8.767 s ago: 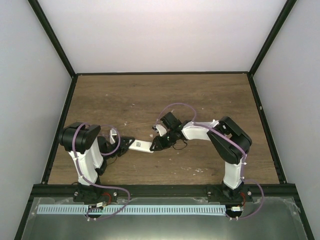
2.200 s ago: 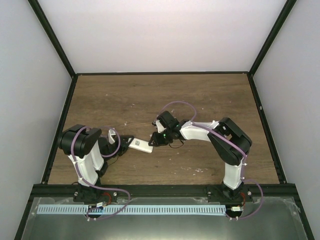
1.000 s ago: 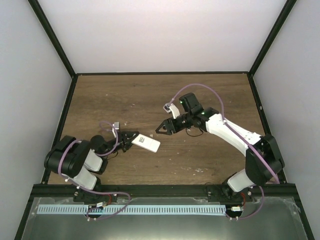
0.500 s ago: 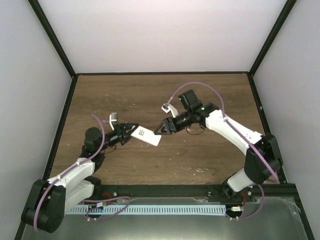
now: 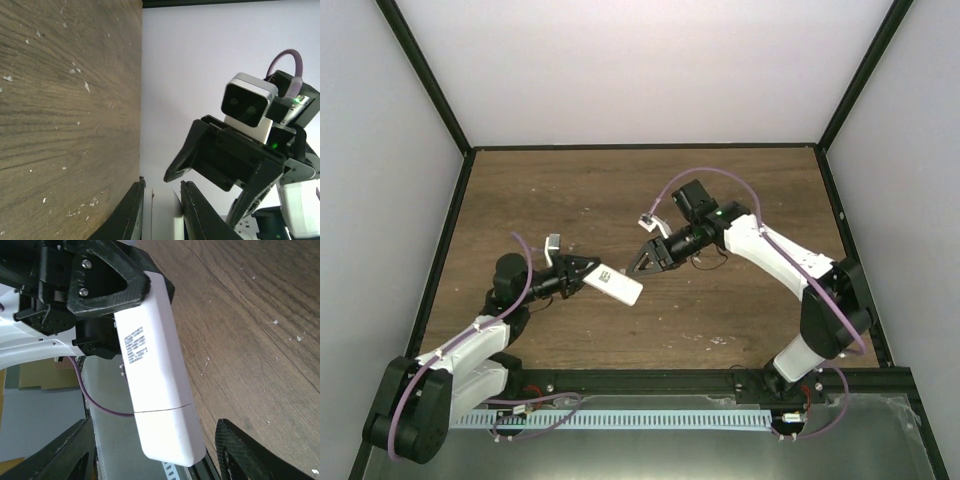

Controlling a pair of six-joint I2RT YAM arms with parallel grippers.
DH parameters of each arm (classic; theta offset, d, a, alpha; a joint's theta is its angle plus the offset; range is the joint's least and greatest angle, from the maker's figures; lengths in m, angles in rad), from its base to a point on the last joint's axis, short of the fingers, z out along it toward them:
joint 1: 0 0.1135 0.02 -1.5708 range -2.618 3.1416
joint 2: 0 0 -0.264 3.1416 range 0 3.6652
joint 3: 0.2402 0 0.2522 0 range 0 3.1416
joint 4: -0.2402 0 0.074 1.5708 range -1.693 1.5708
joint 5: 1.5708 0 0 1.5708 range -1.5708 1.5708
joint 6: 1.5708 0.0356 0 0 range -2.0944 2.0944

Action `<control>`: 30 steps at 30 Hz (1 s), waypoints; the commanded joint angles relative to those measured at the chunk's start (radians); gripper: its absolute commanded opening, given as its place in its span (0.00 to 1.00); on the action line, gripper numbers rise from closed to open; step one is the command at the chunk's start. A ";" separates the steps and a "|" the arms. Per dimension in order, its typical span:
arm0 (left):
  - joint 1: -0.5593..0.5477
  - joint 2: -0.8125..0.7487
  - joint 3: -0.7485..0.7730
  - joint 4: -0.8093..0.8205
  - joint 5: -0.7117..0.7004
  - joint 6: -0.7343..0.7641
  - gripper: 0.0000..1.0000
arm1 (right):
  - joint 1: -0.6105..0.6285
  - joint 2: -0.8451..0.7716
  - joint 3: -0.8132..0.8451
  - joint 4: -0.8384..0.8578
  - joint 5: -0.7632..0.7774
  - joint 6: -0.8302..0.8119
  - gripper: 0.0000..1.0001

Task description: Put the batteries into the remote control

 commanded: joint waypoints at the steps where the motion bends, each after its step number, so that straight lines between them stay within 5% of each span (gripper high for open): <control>1: -0.003 -0.011 0.031 0.031 0.047 0.010 0.00 | 0.006 0.019 0.023 -0.026 -0.018 -0.034 0.58; 13: -0.004 -0.013 0.027 0.134 0.083 -0.040 0.00 | 0.095 0.100 0.043 0.006 -0.160 -0.068 0.54; 30: -0.004 -0.003 0.021 0.207 0.154 -0.020 0.00 | 0.105 0.120 0.057 -0.029 -0.258 -0.116 0.27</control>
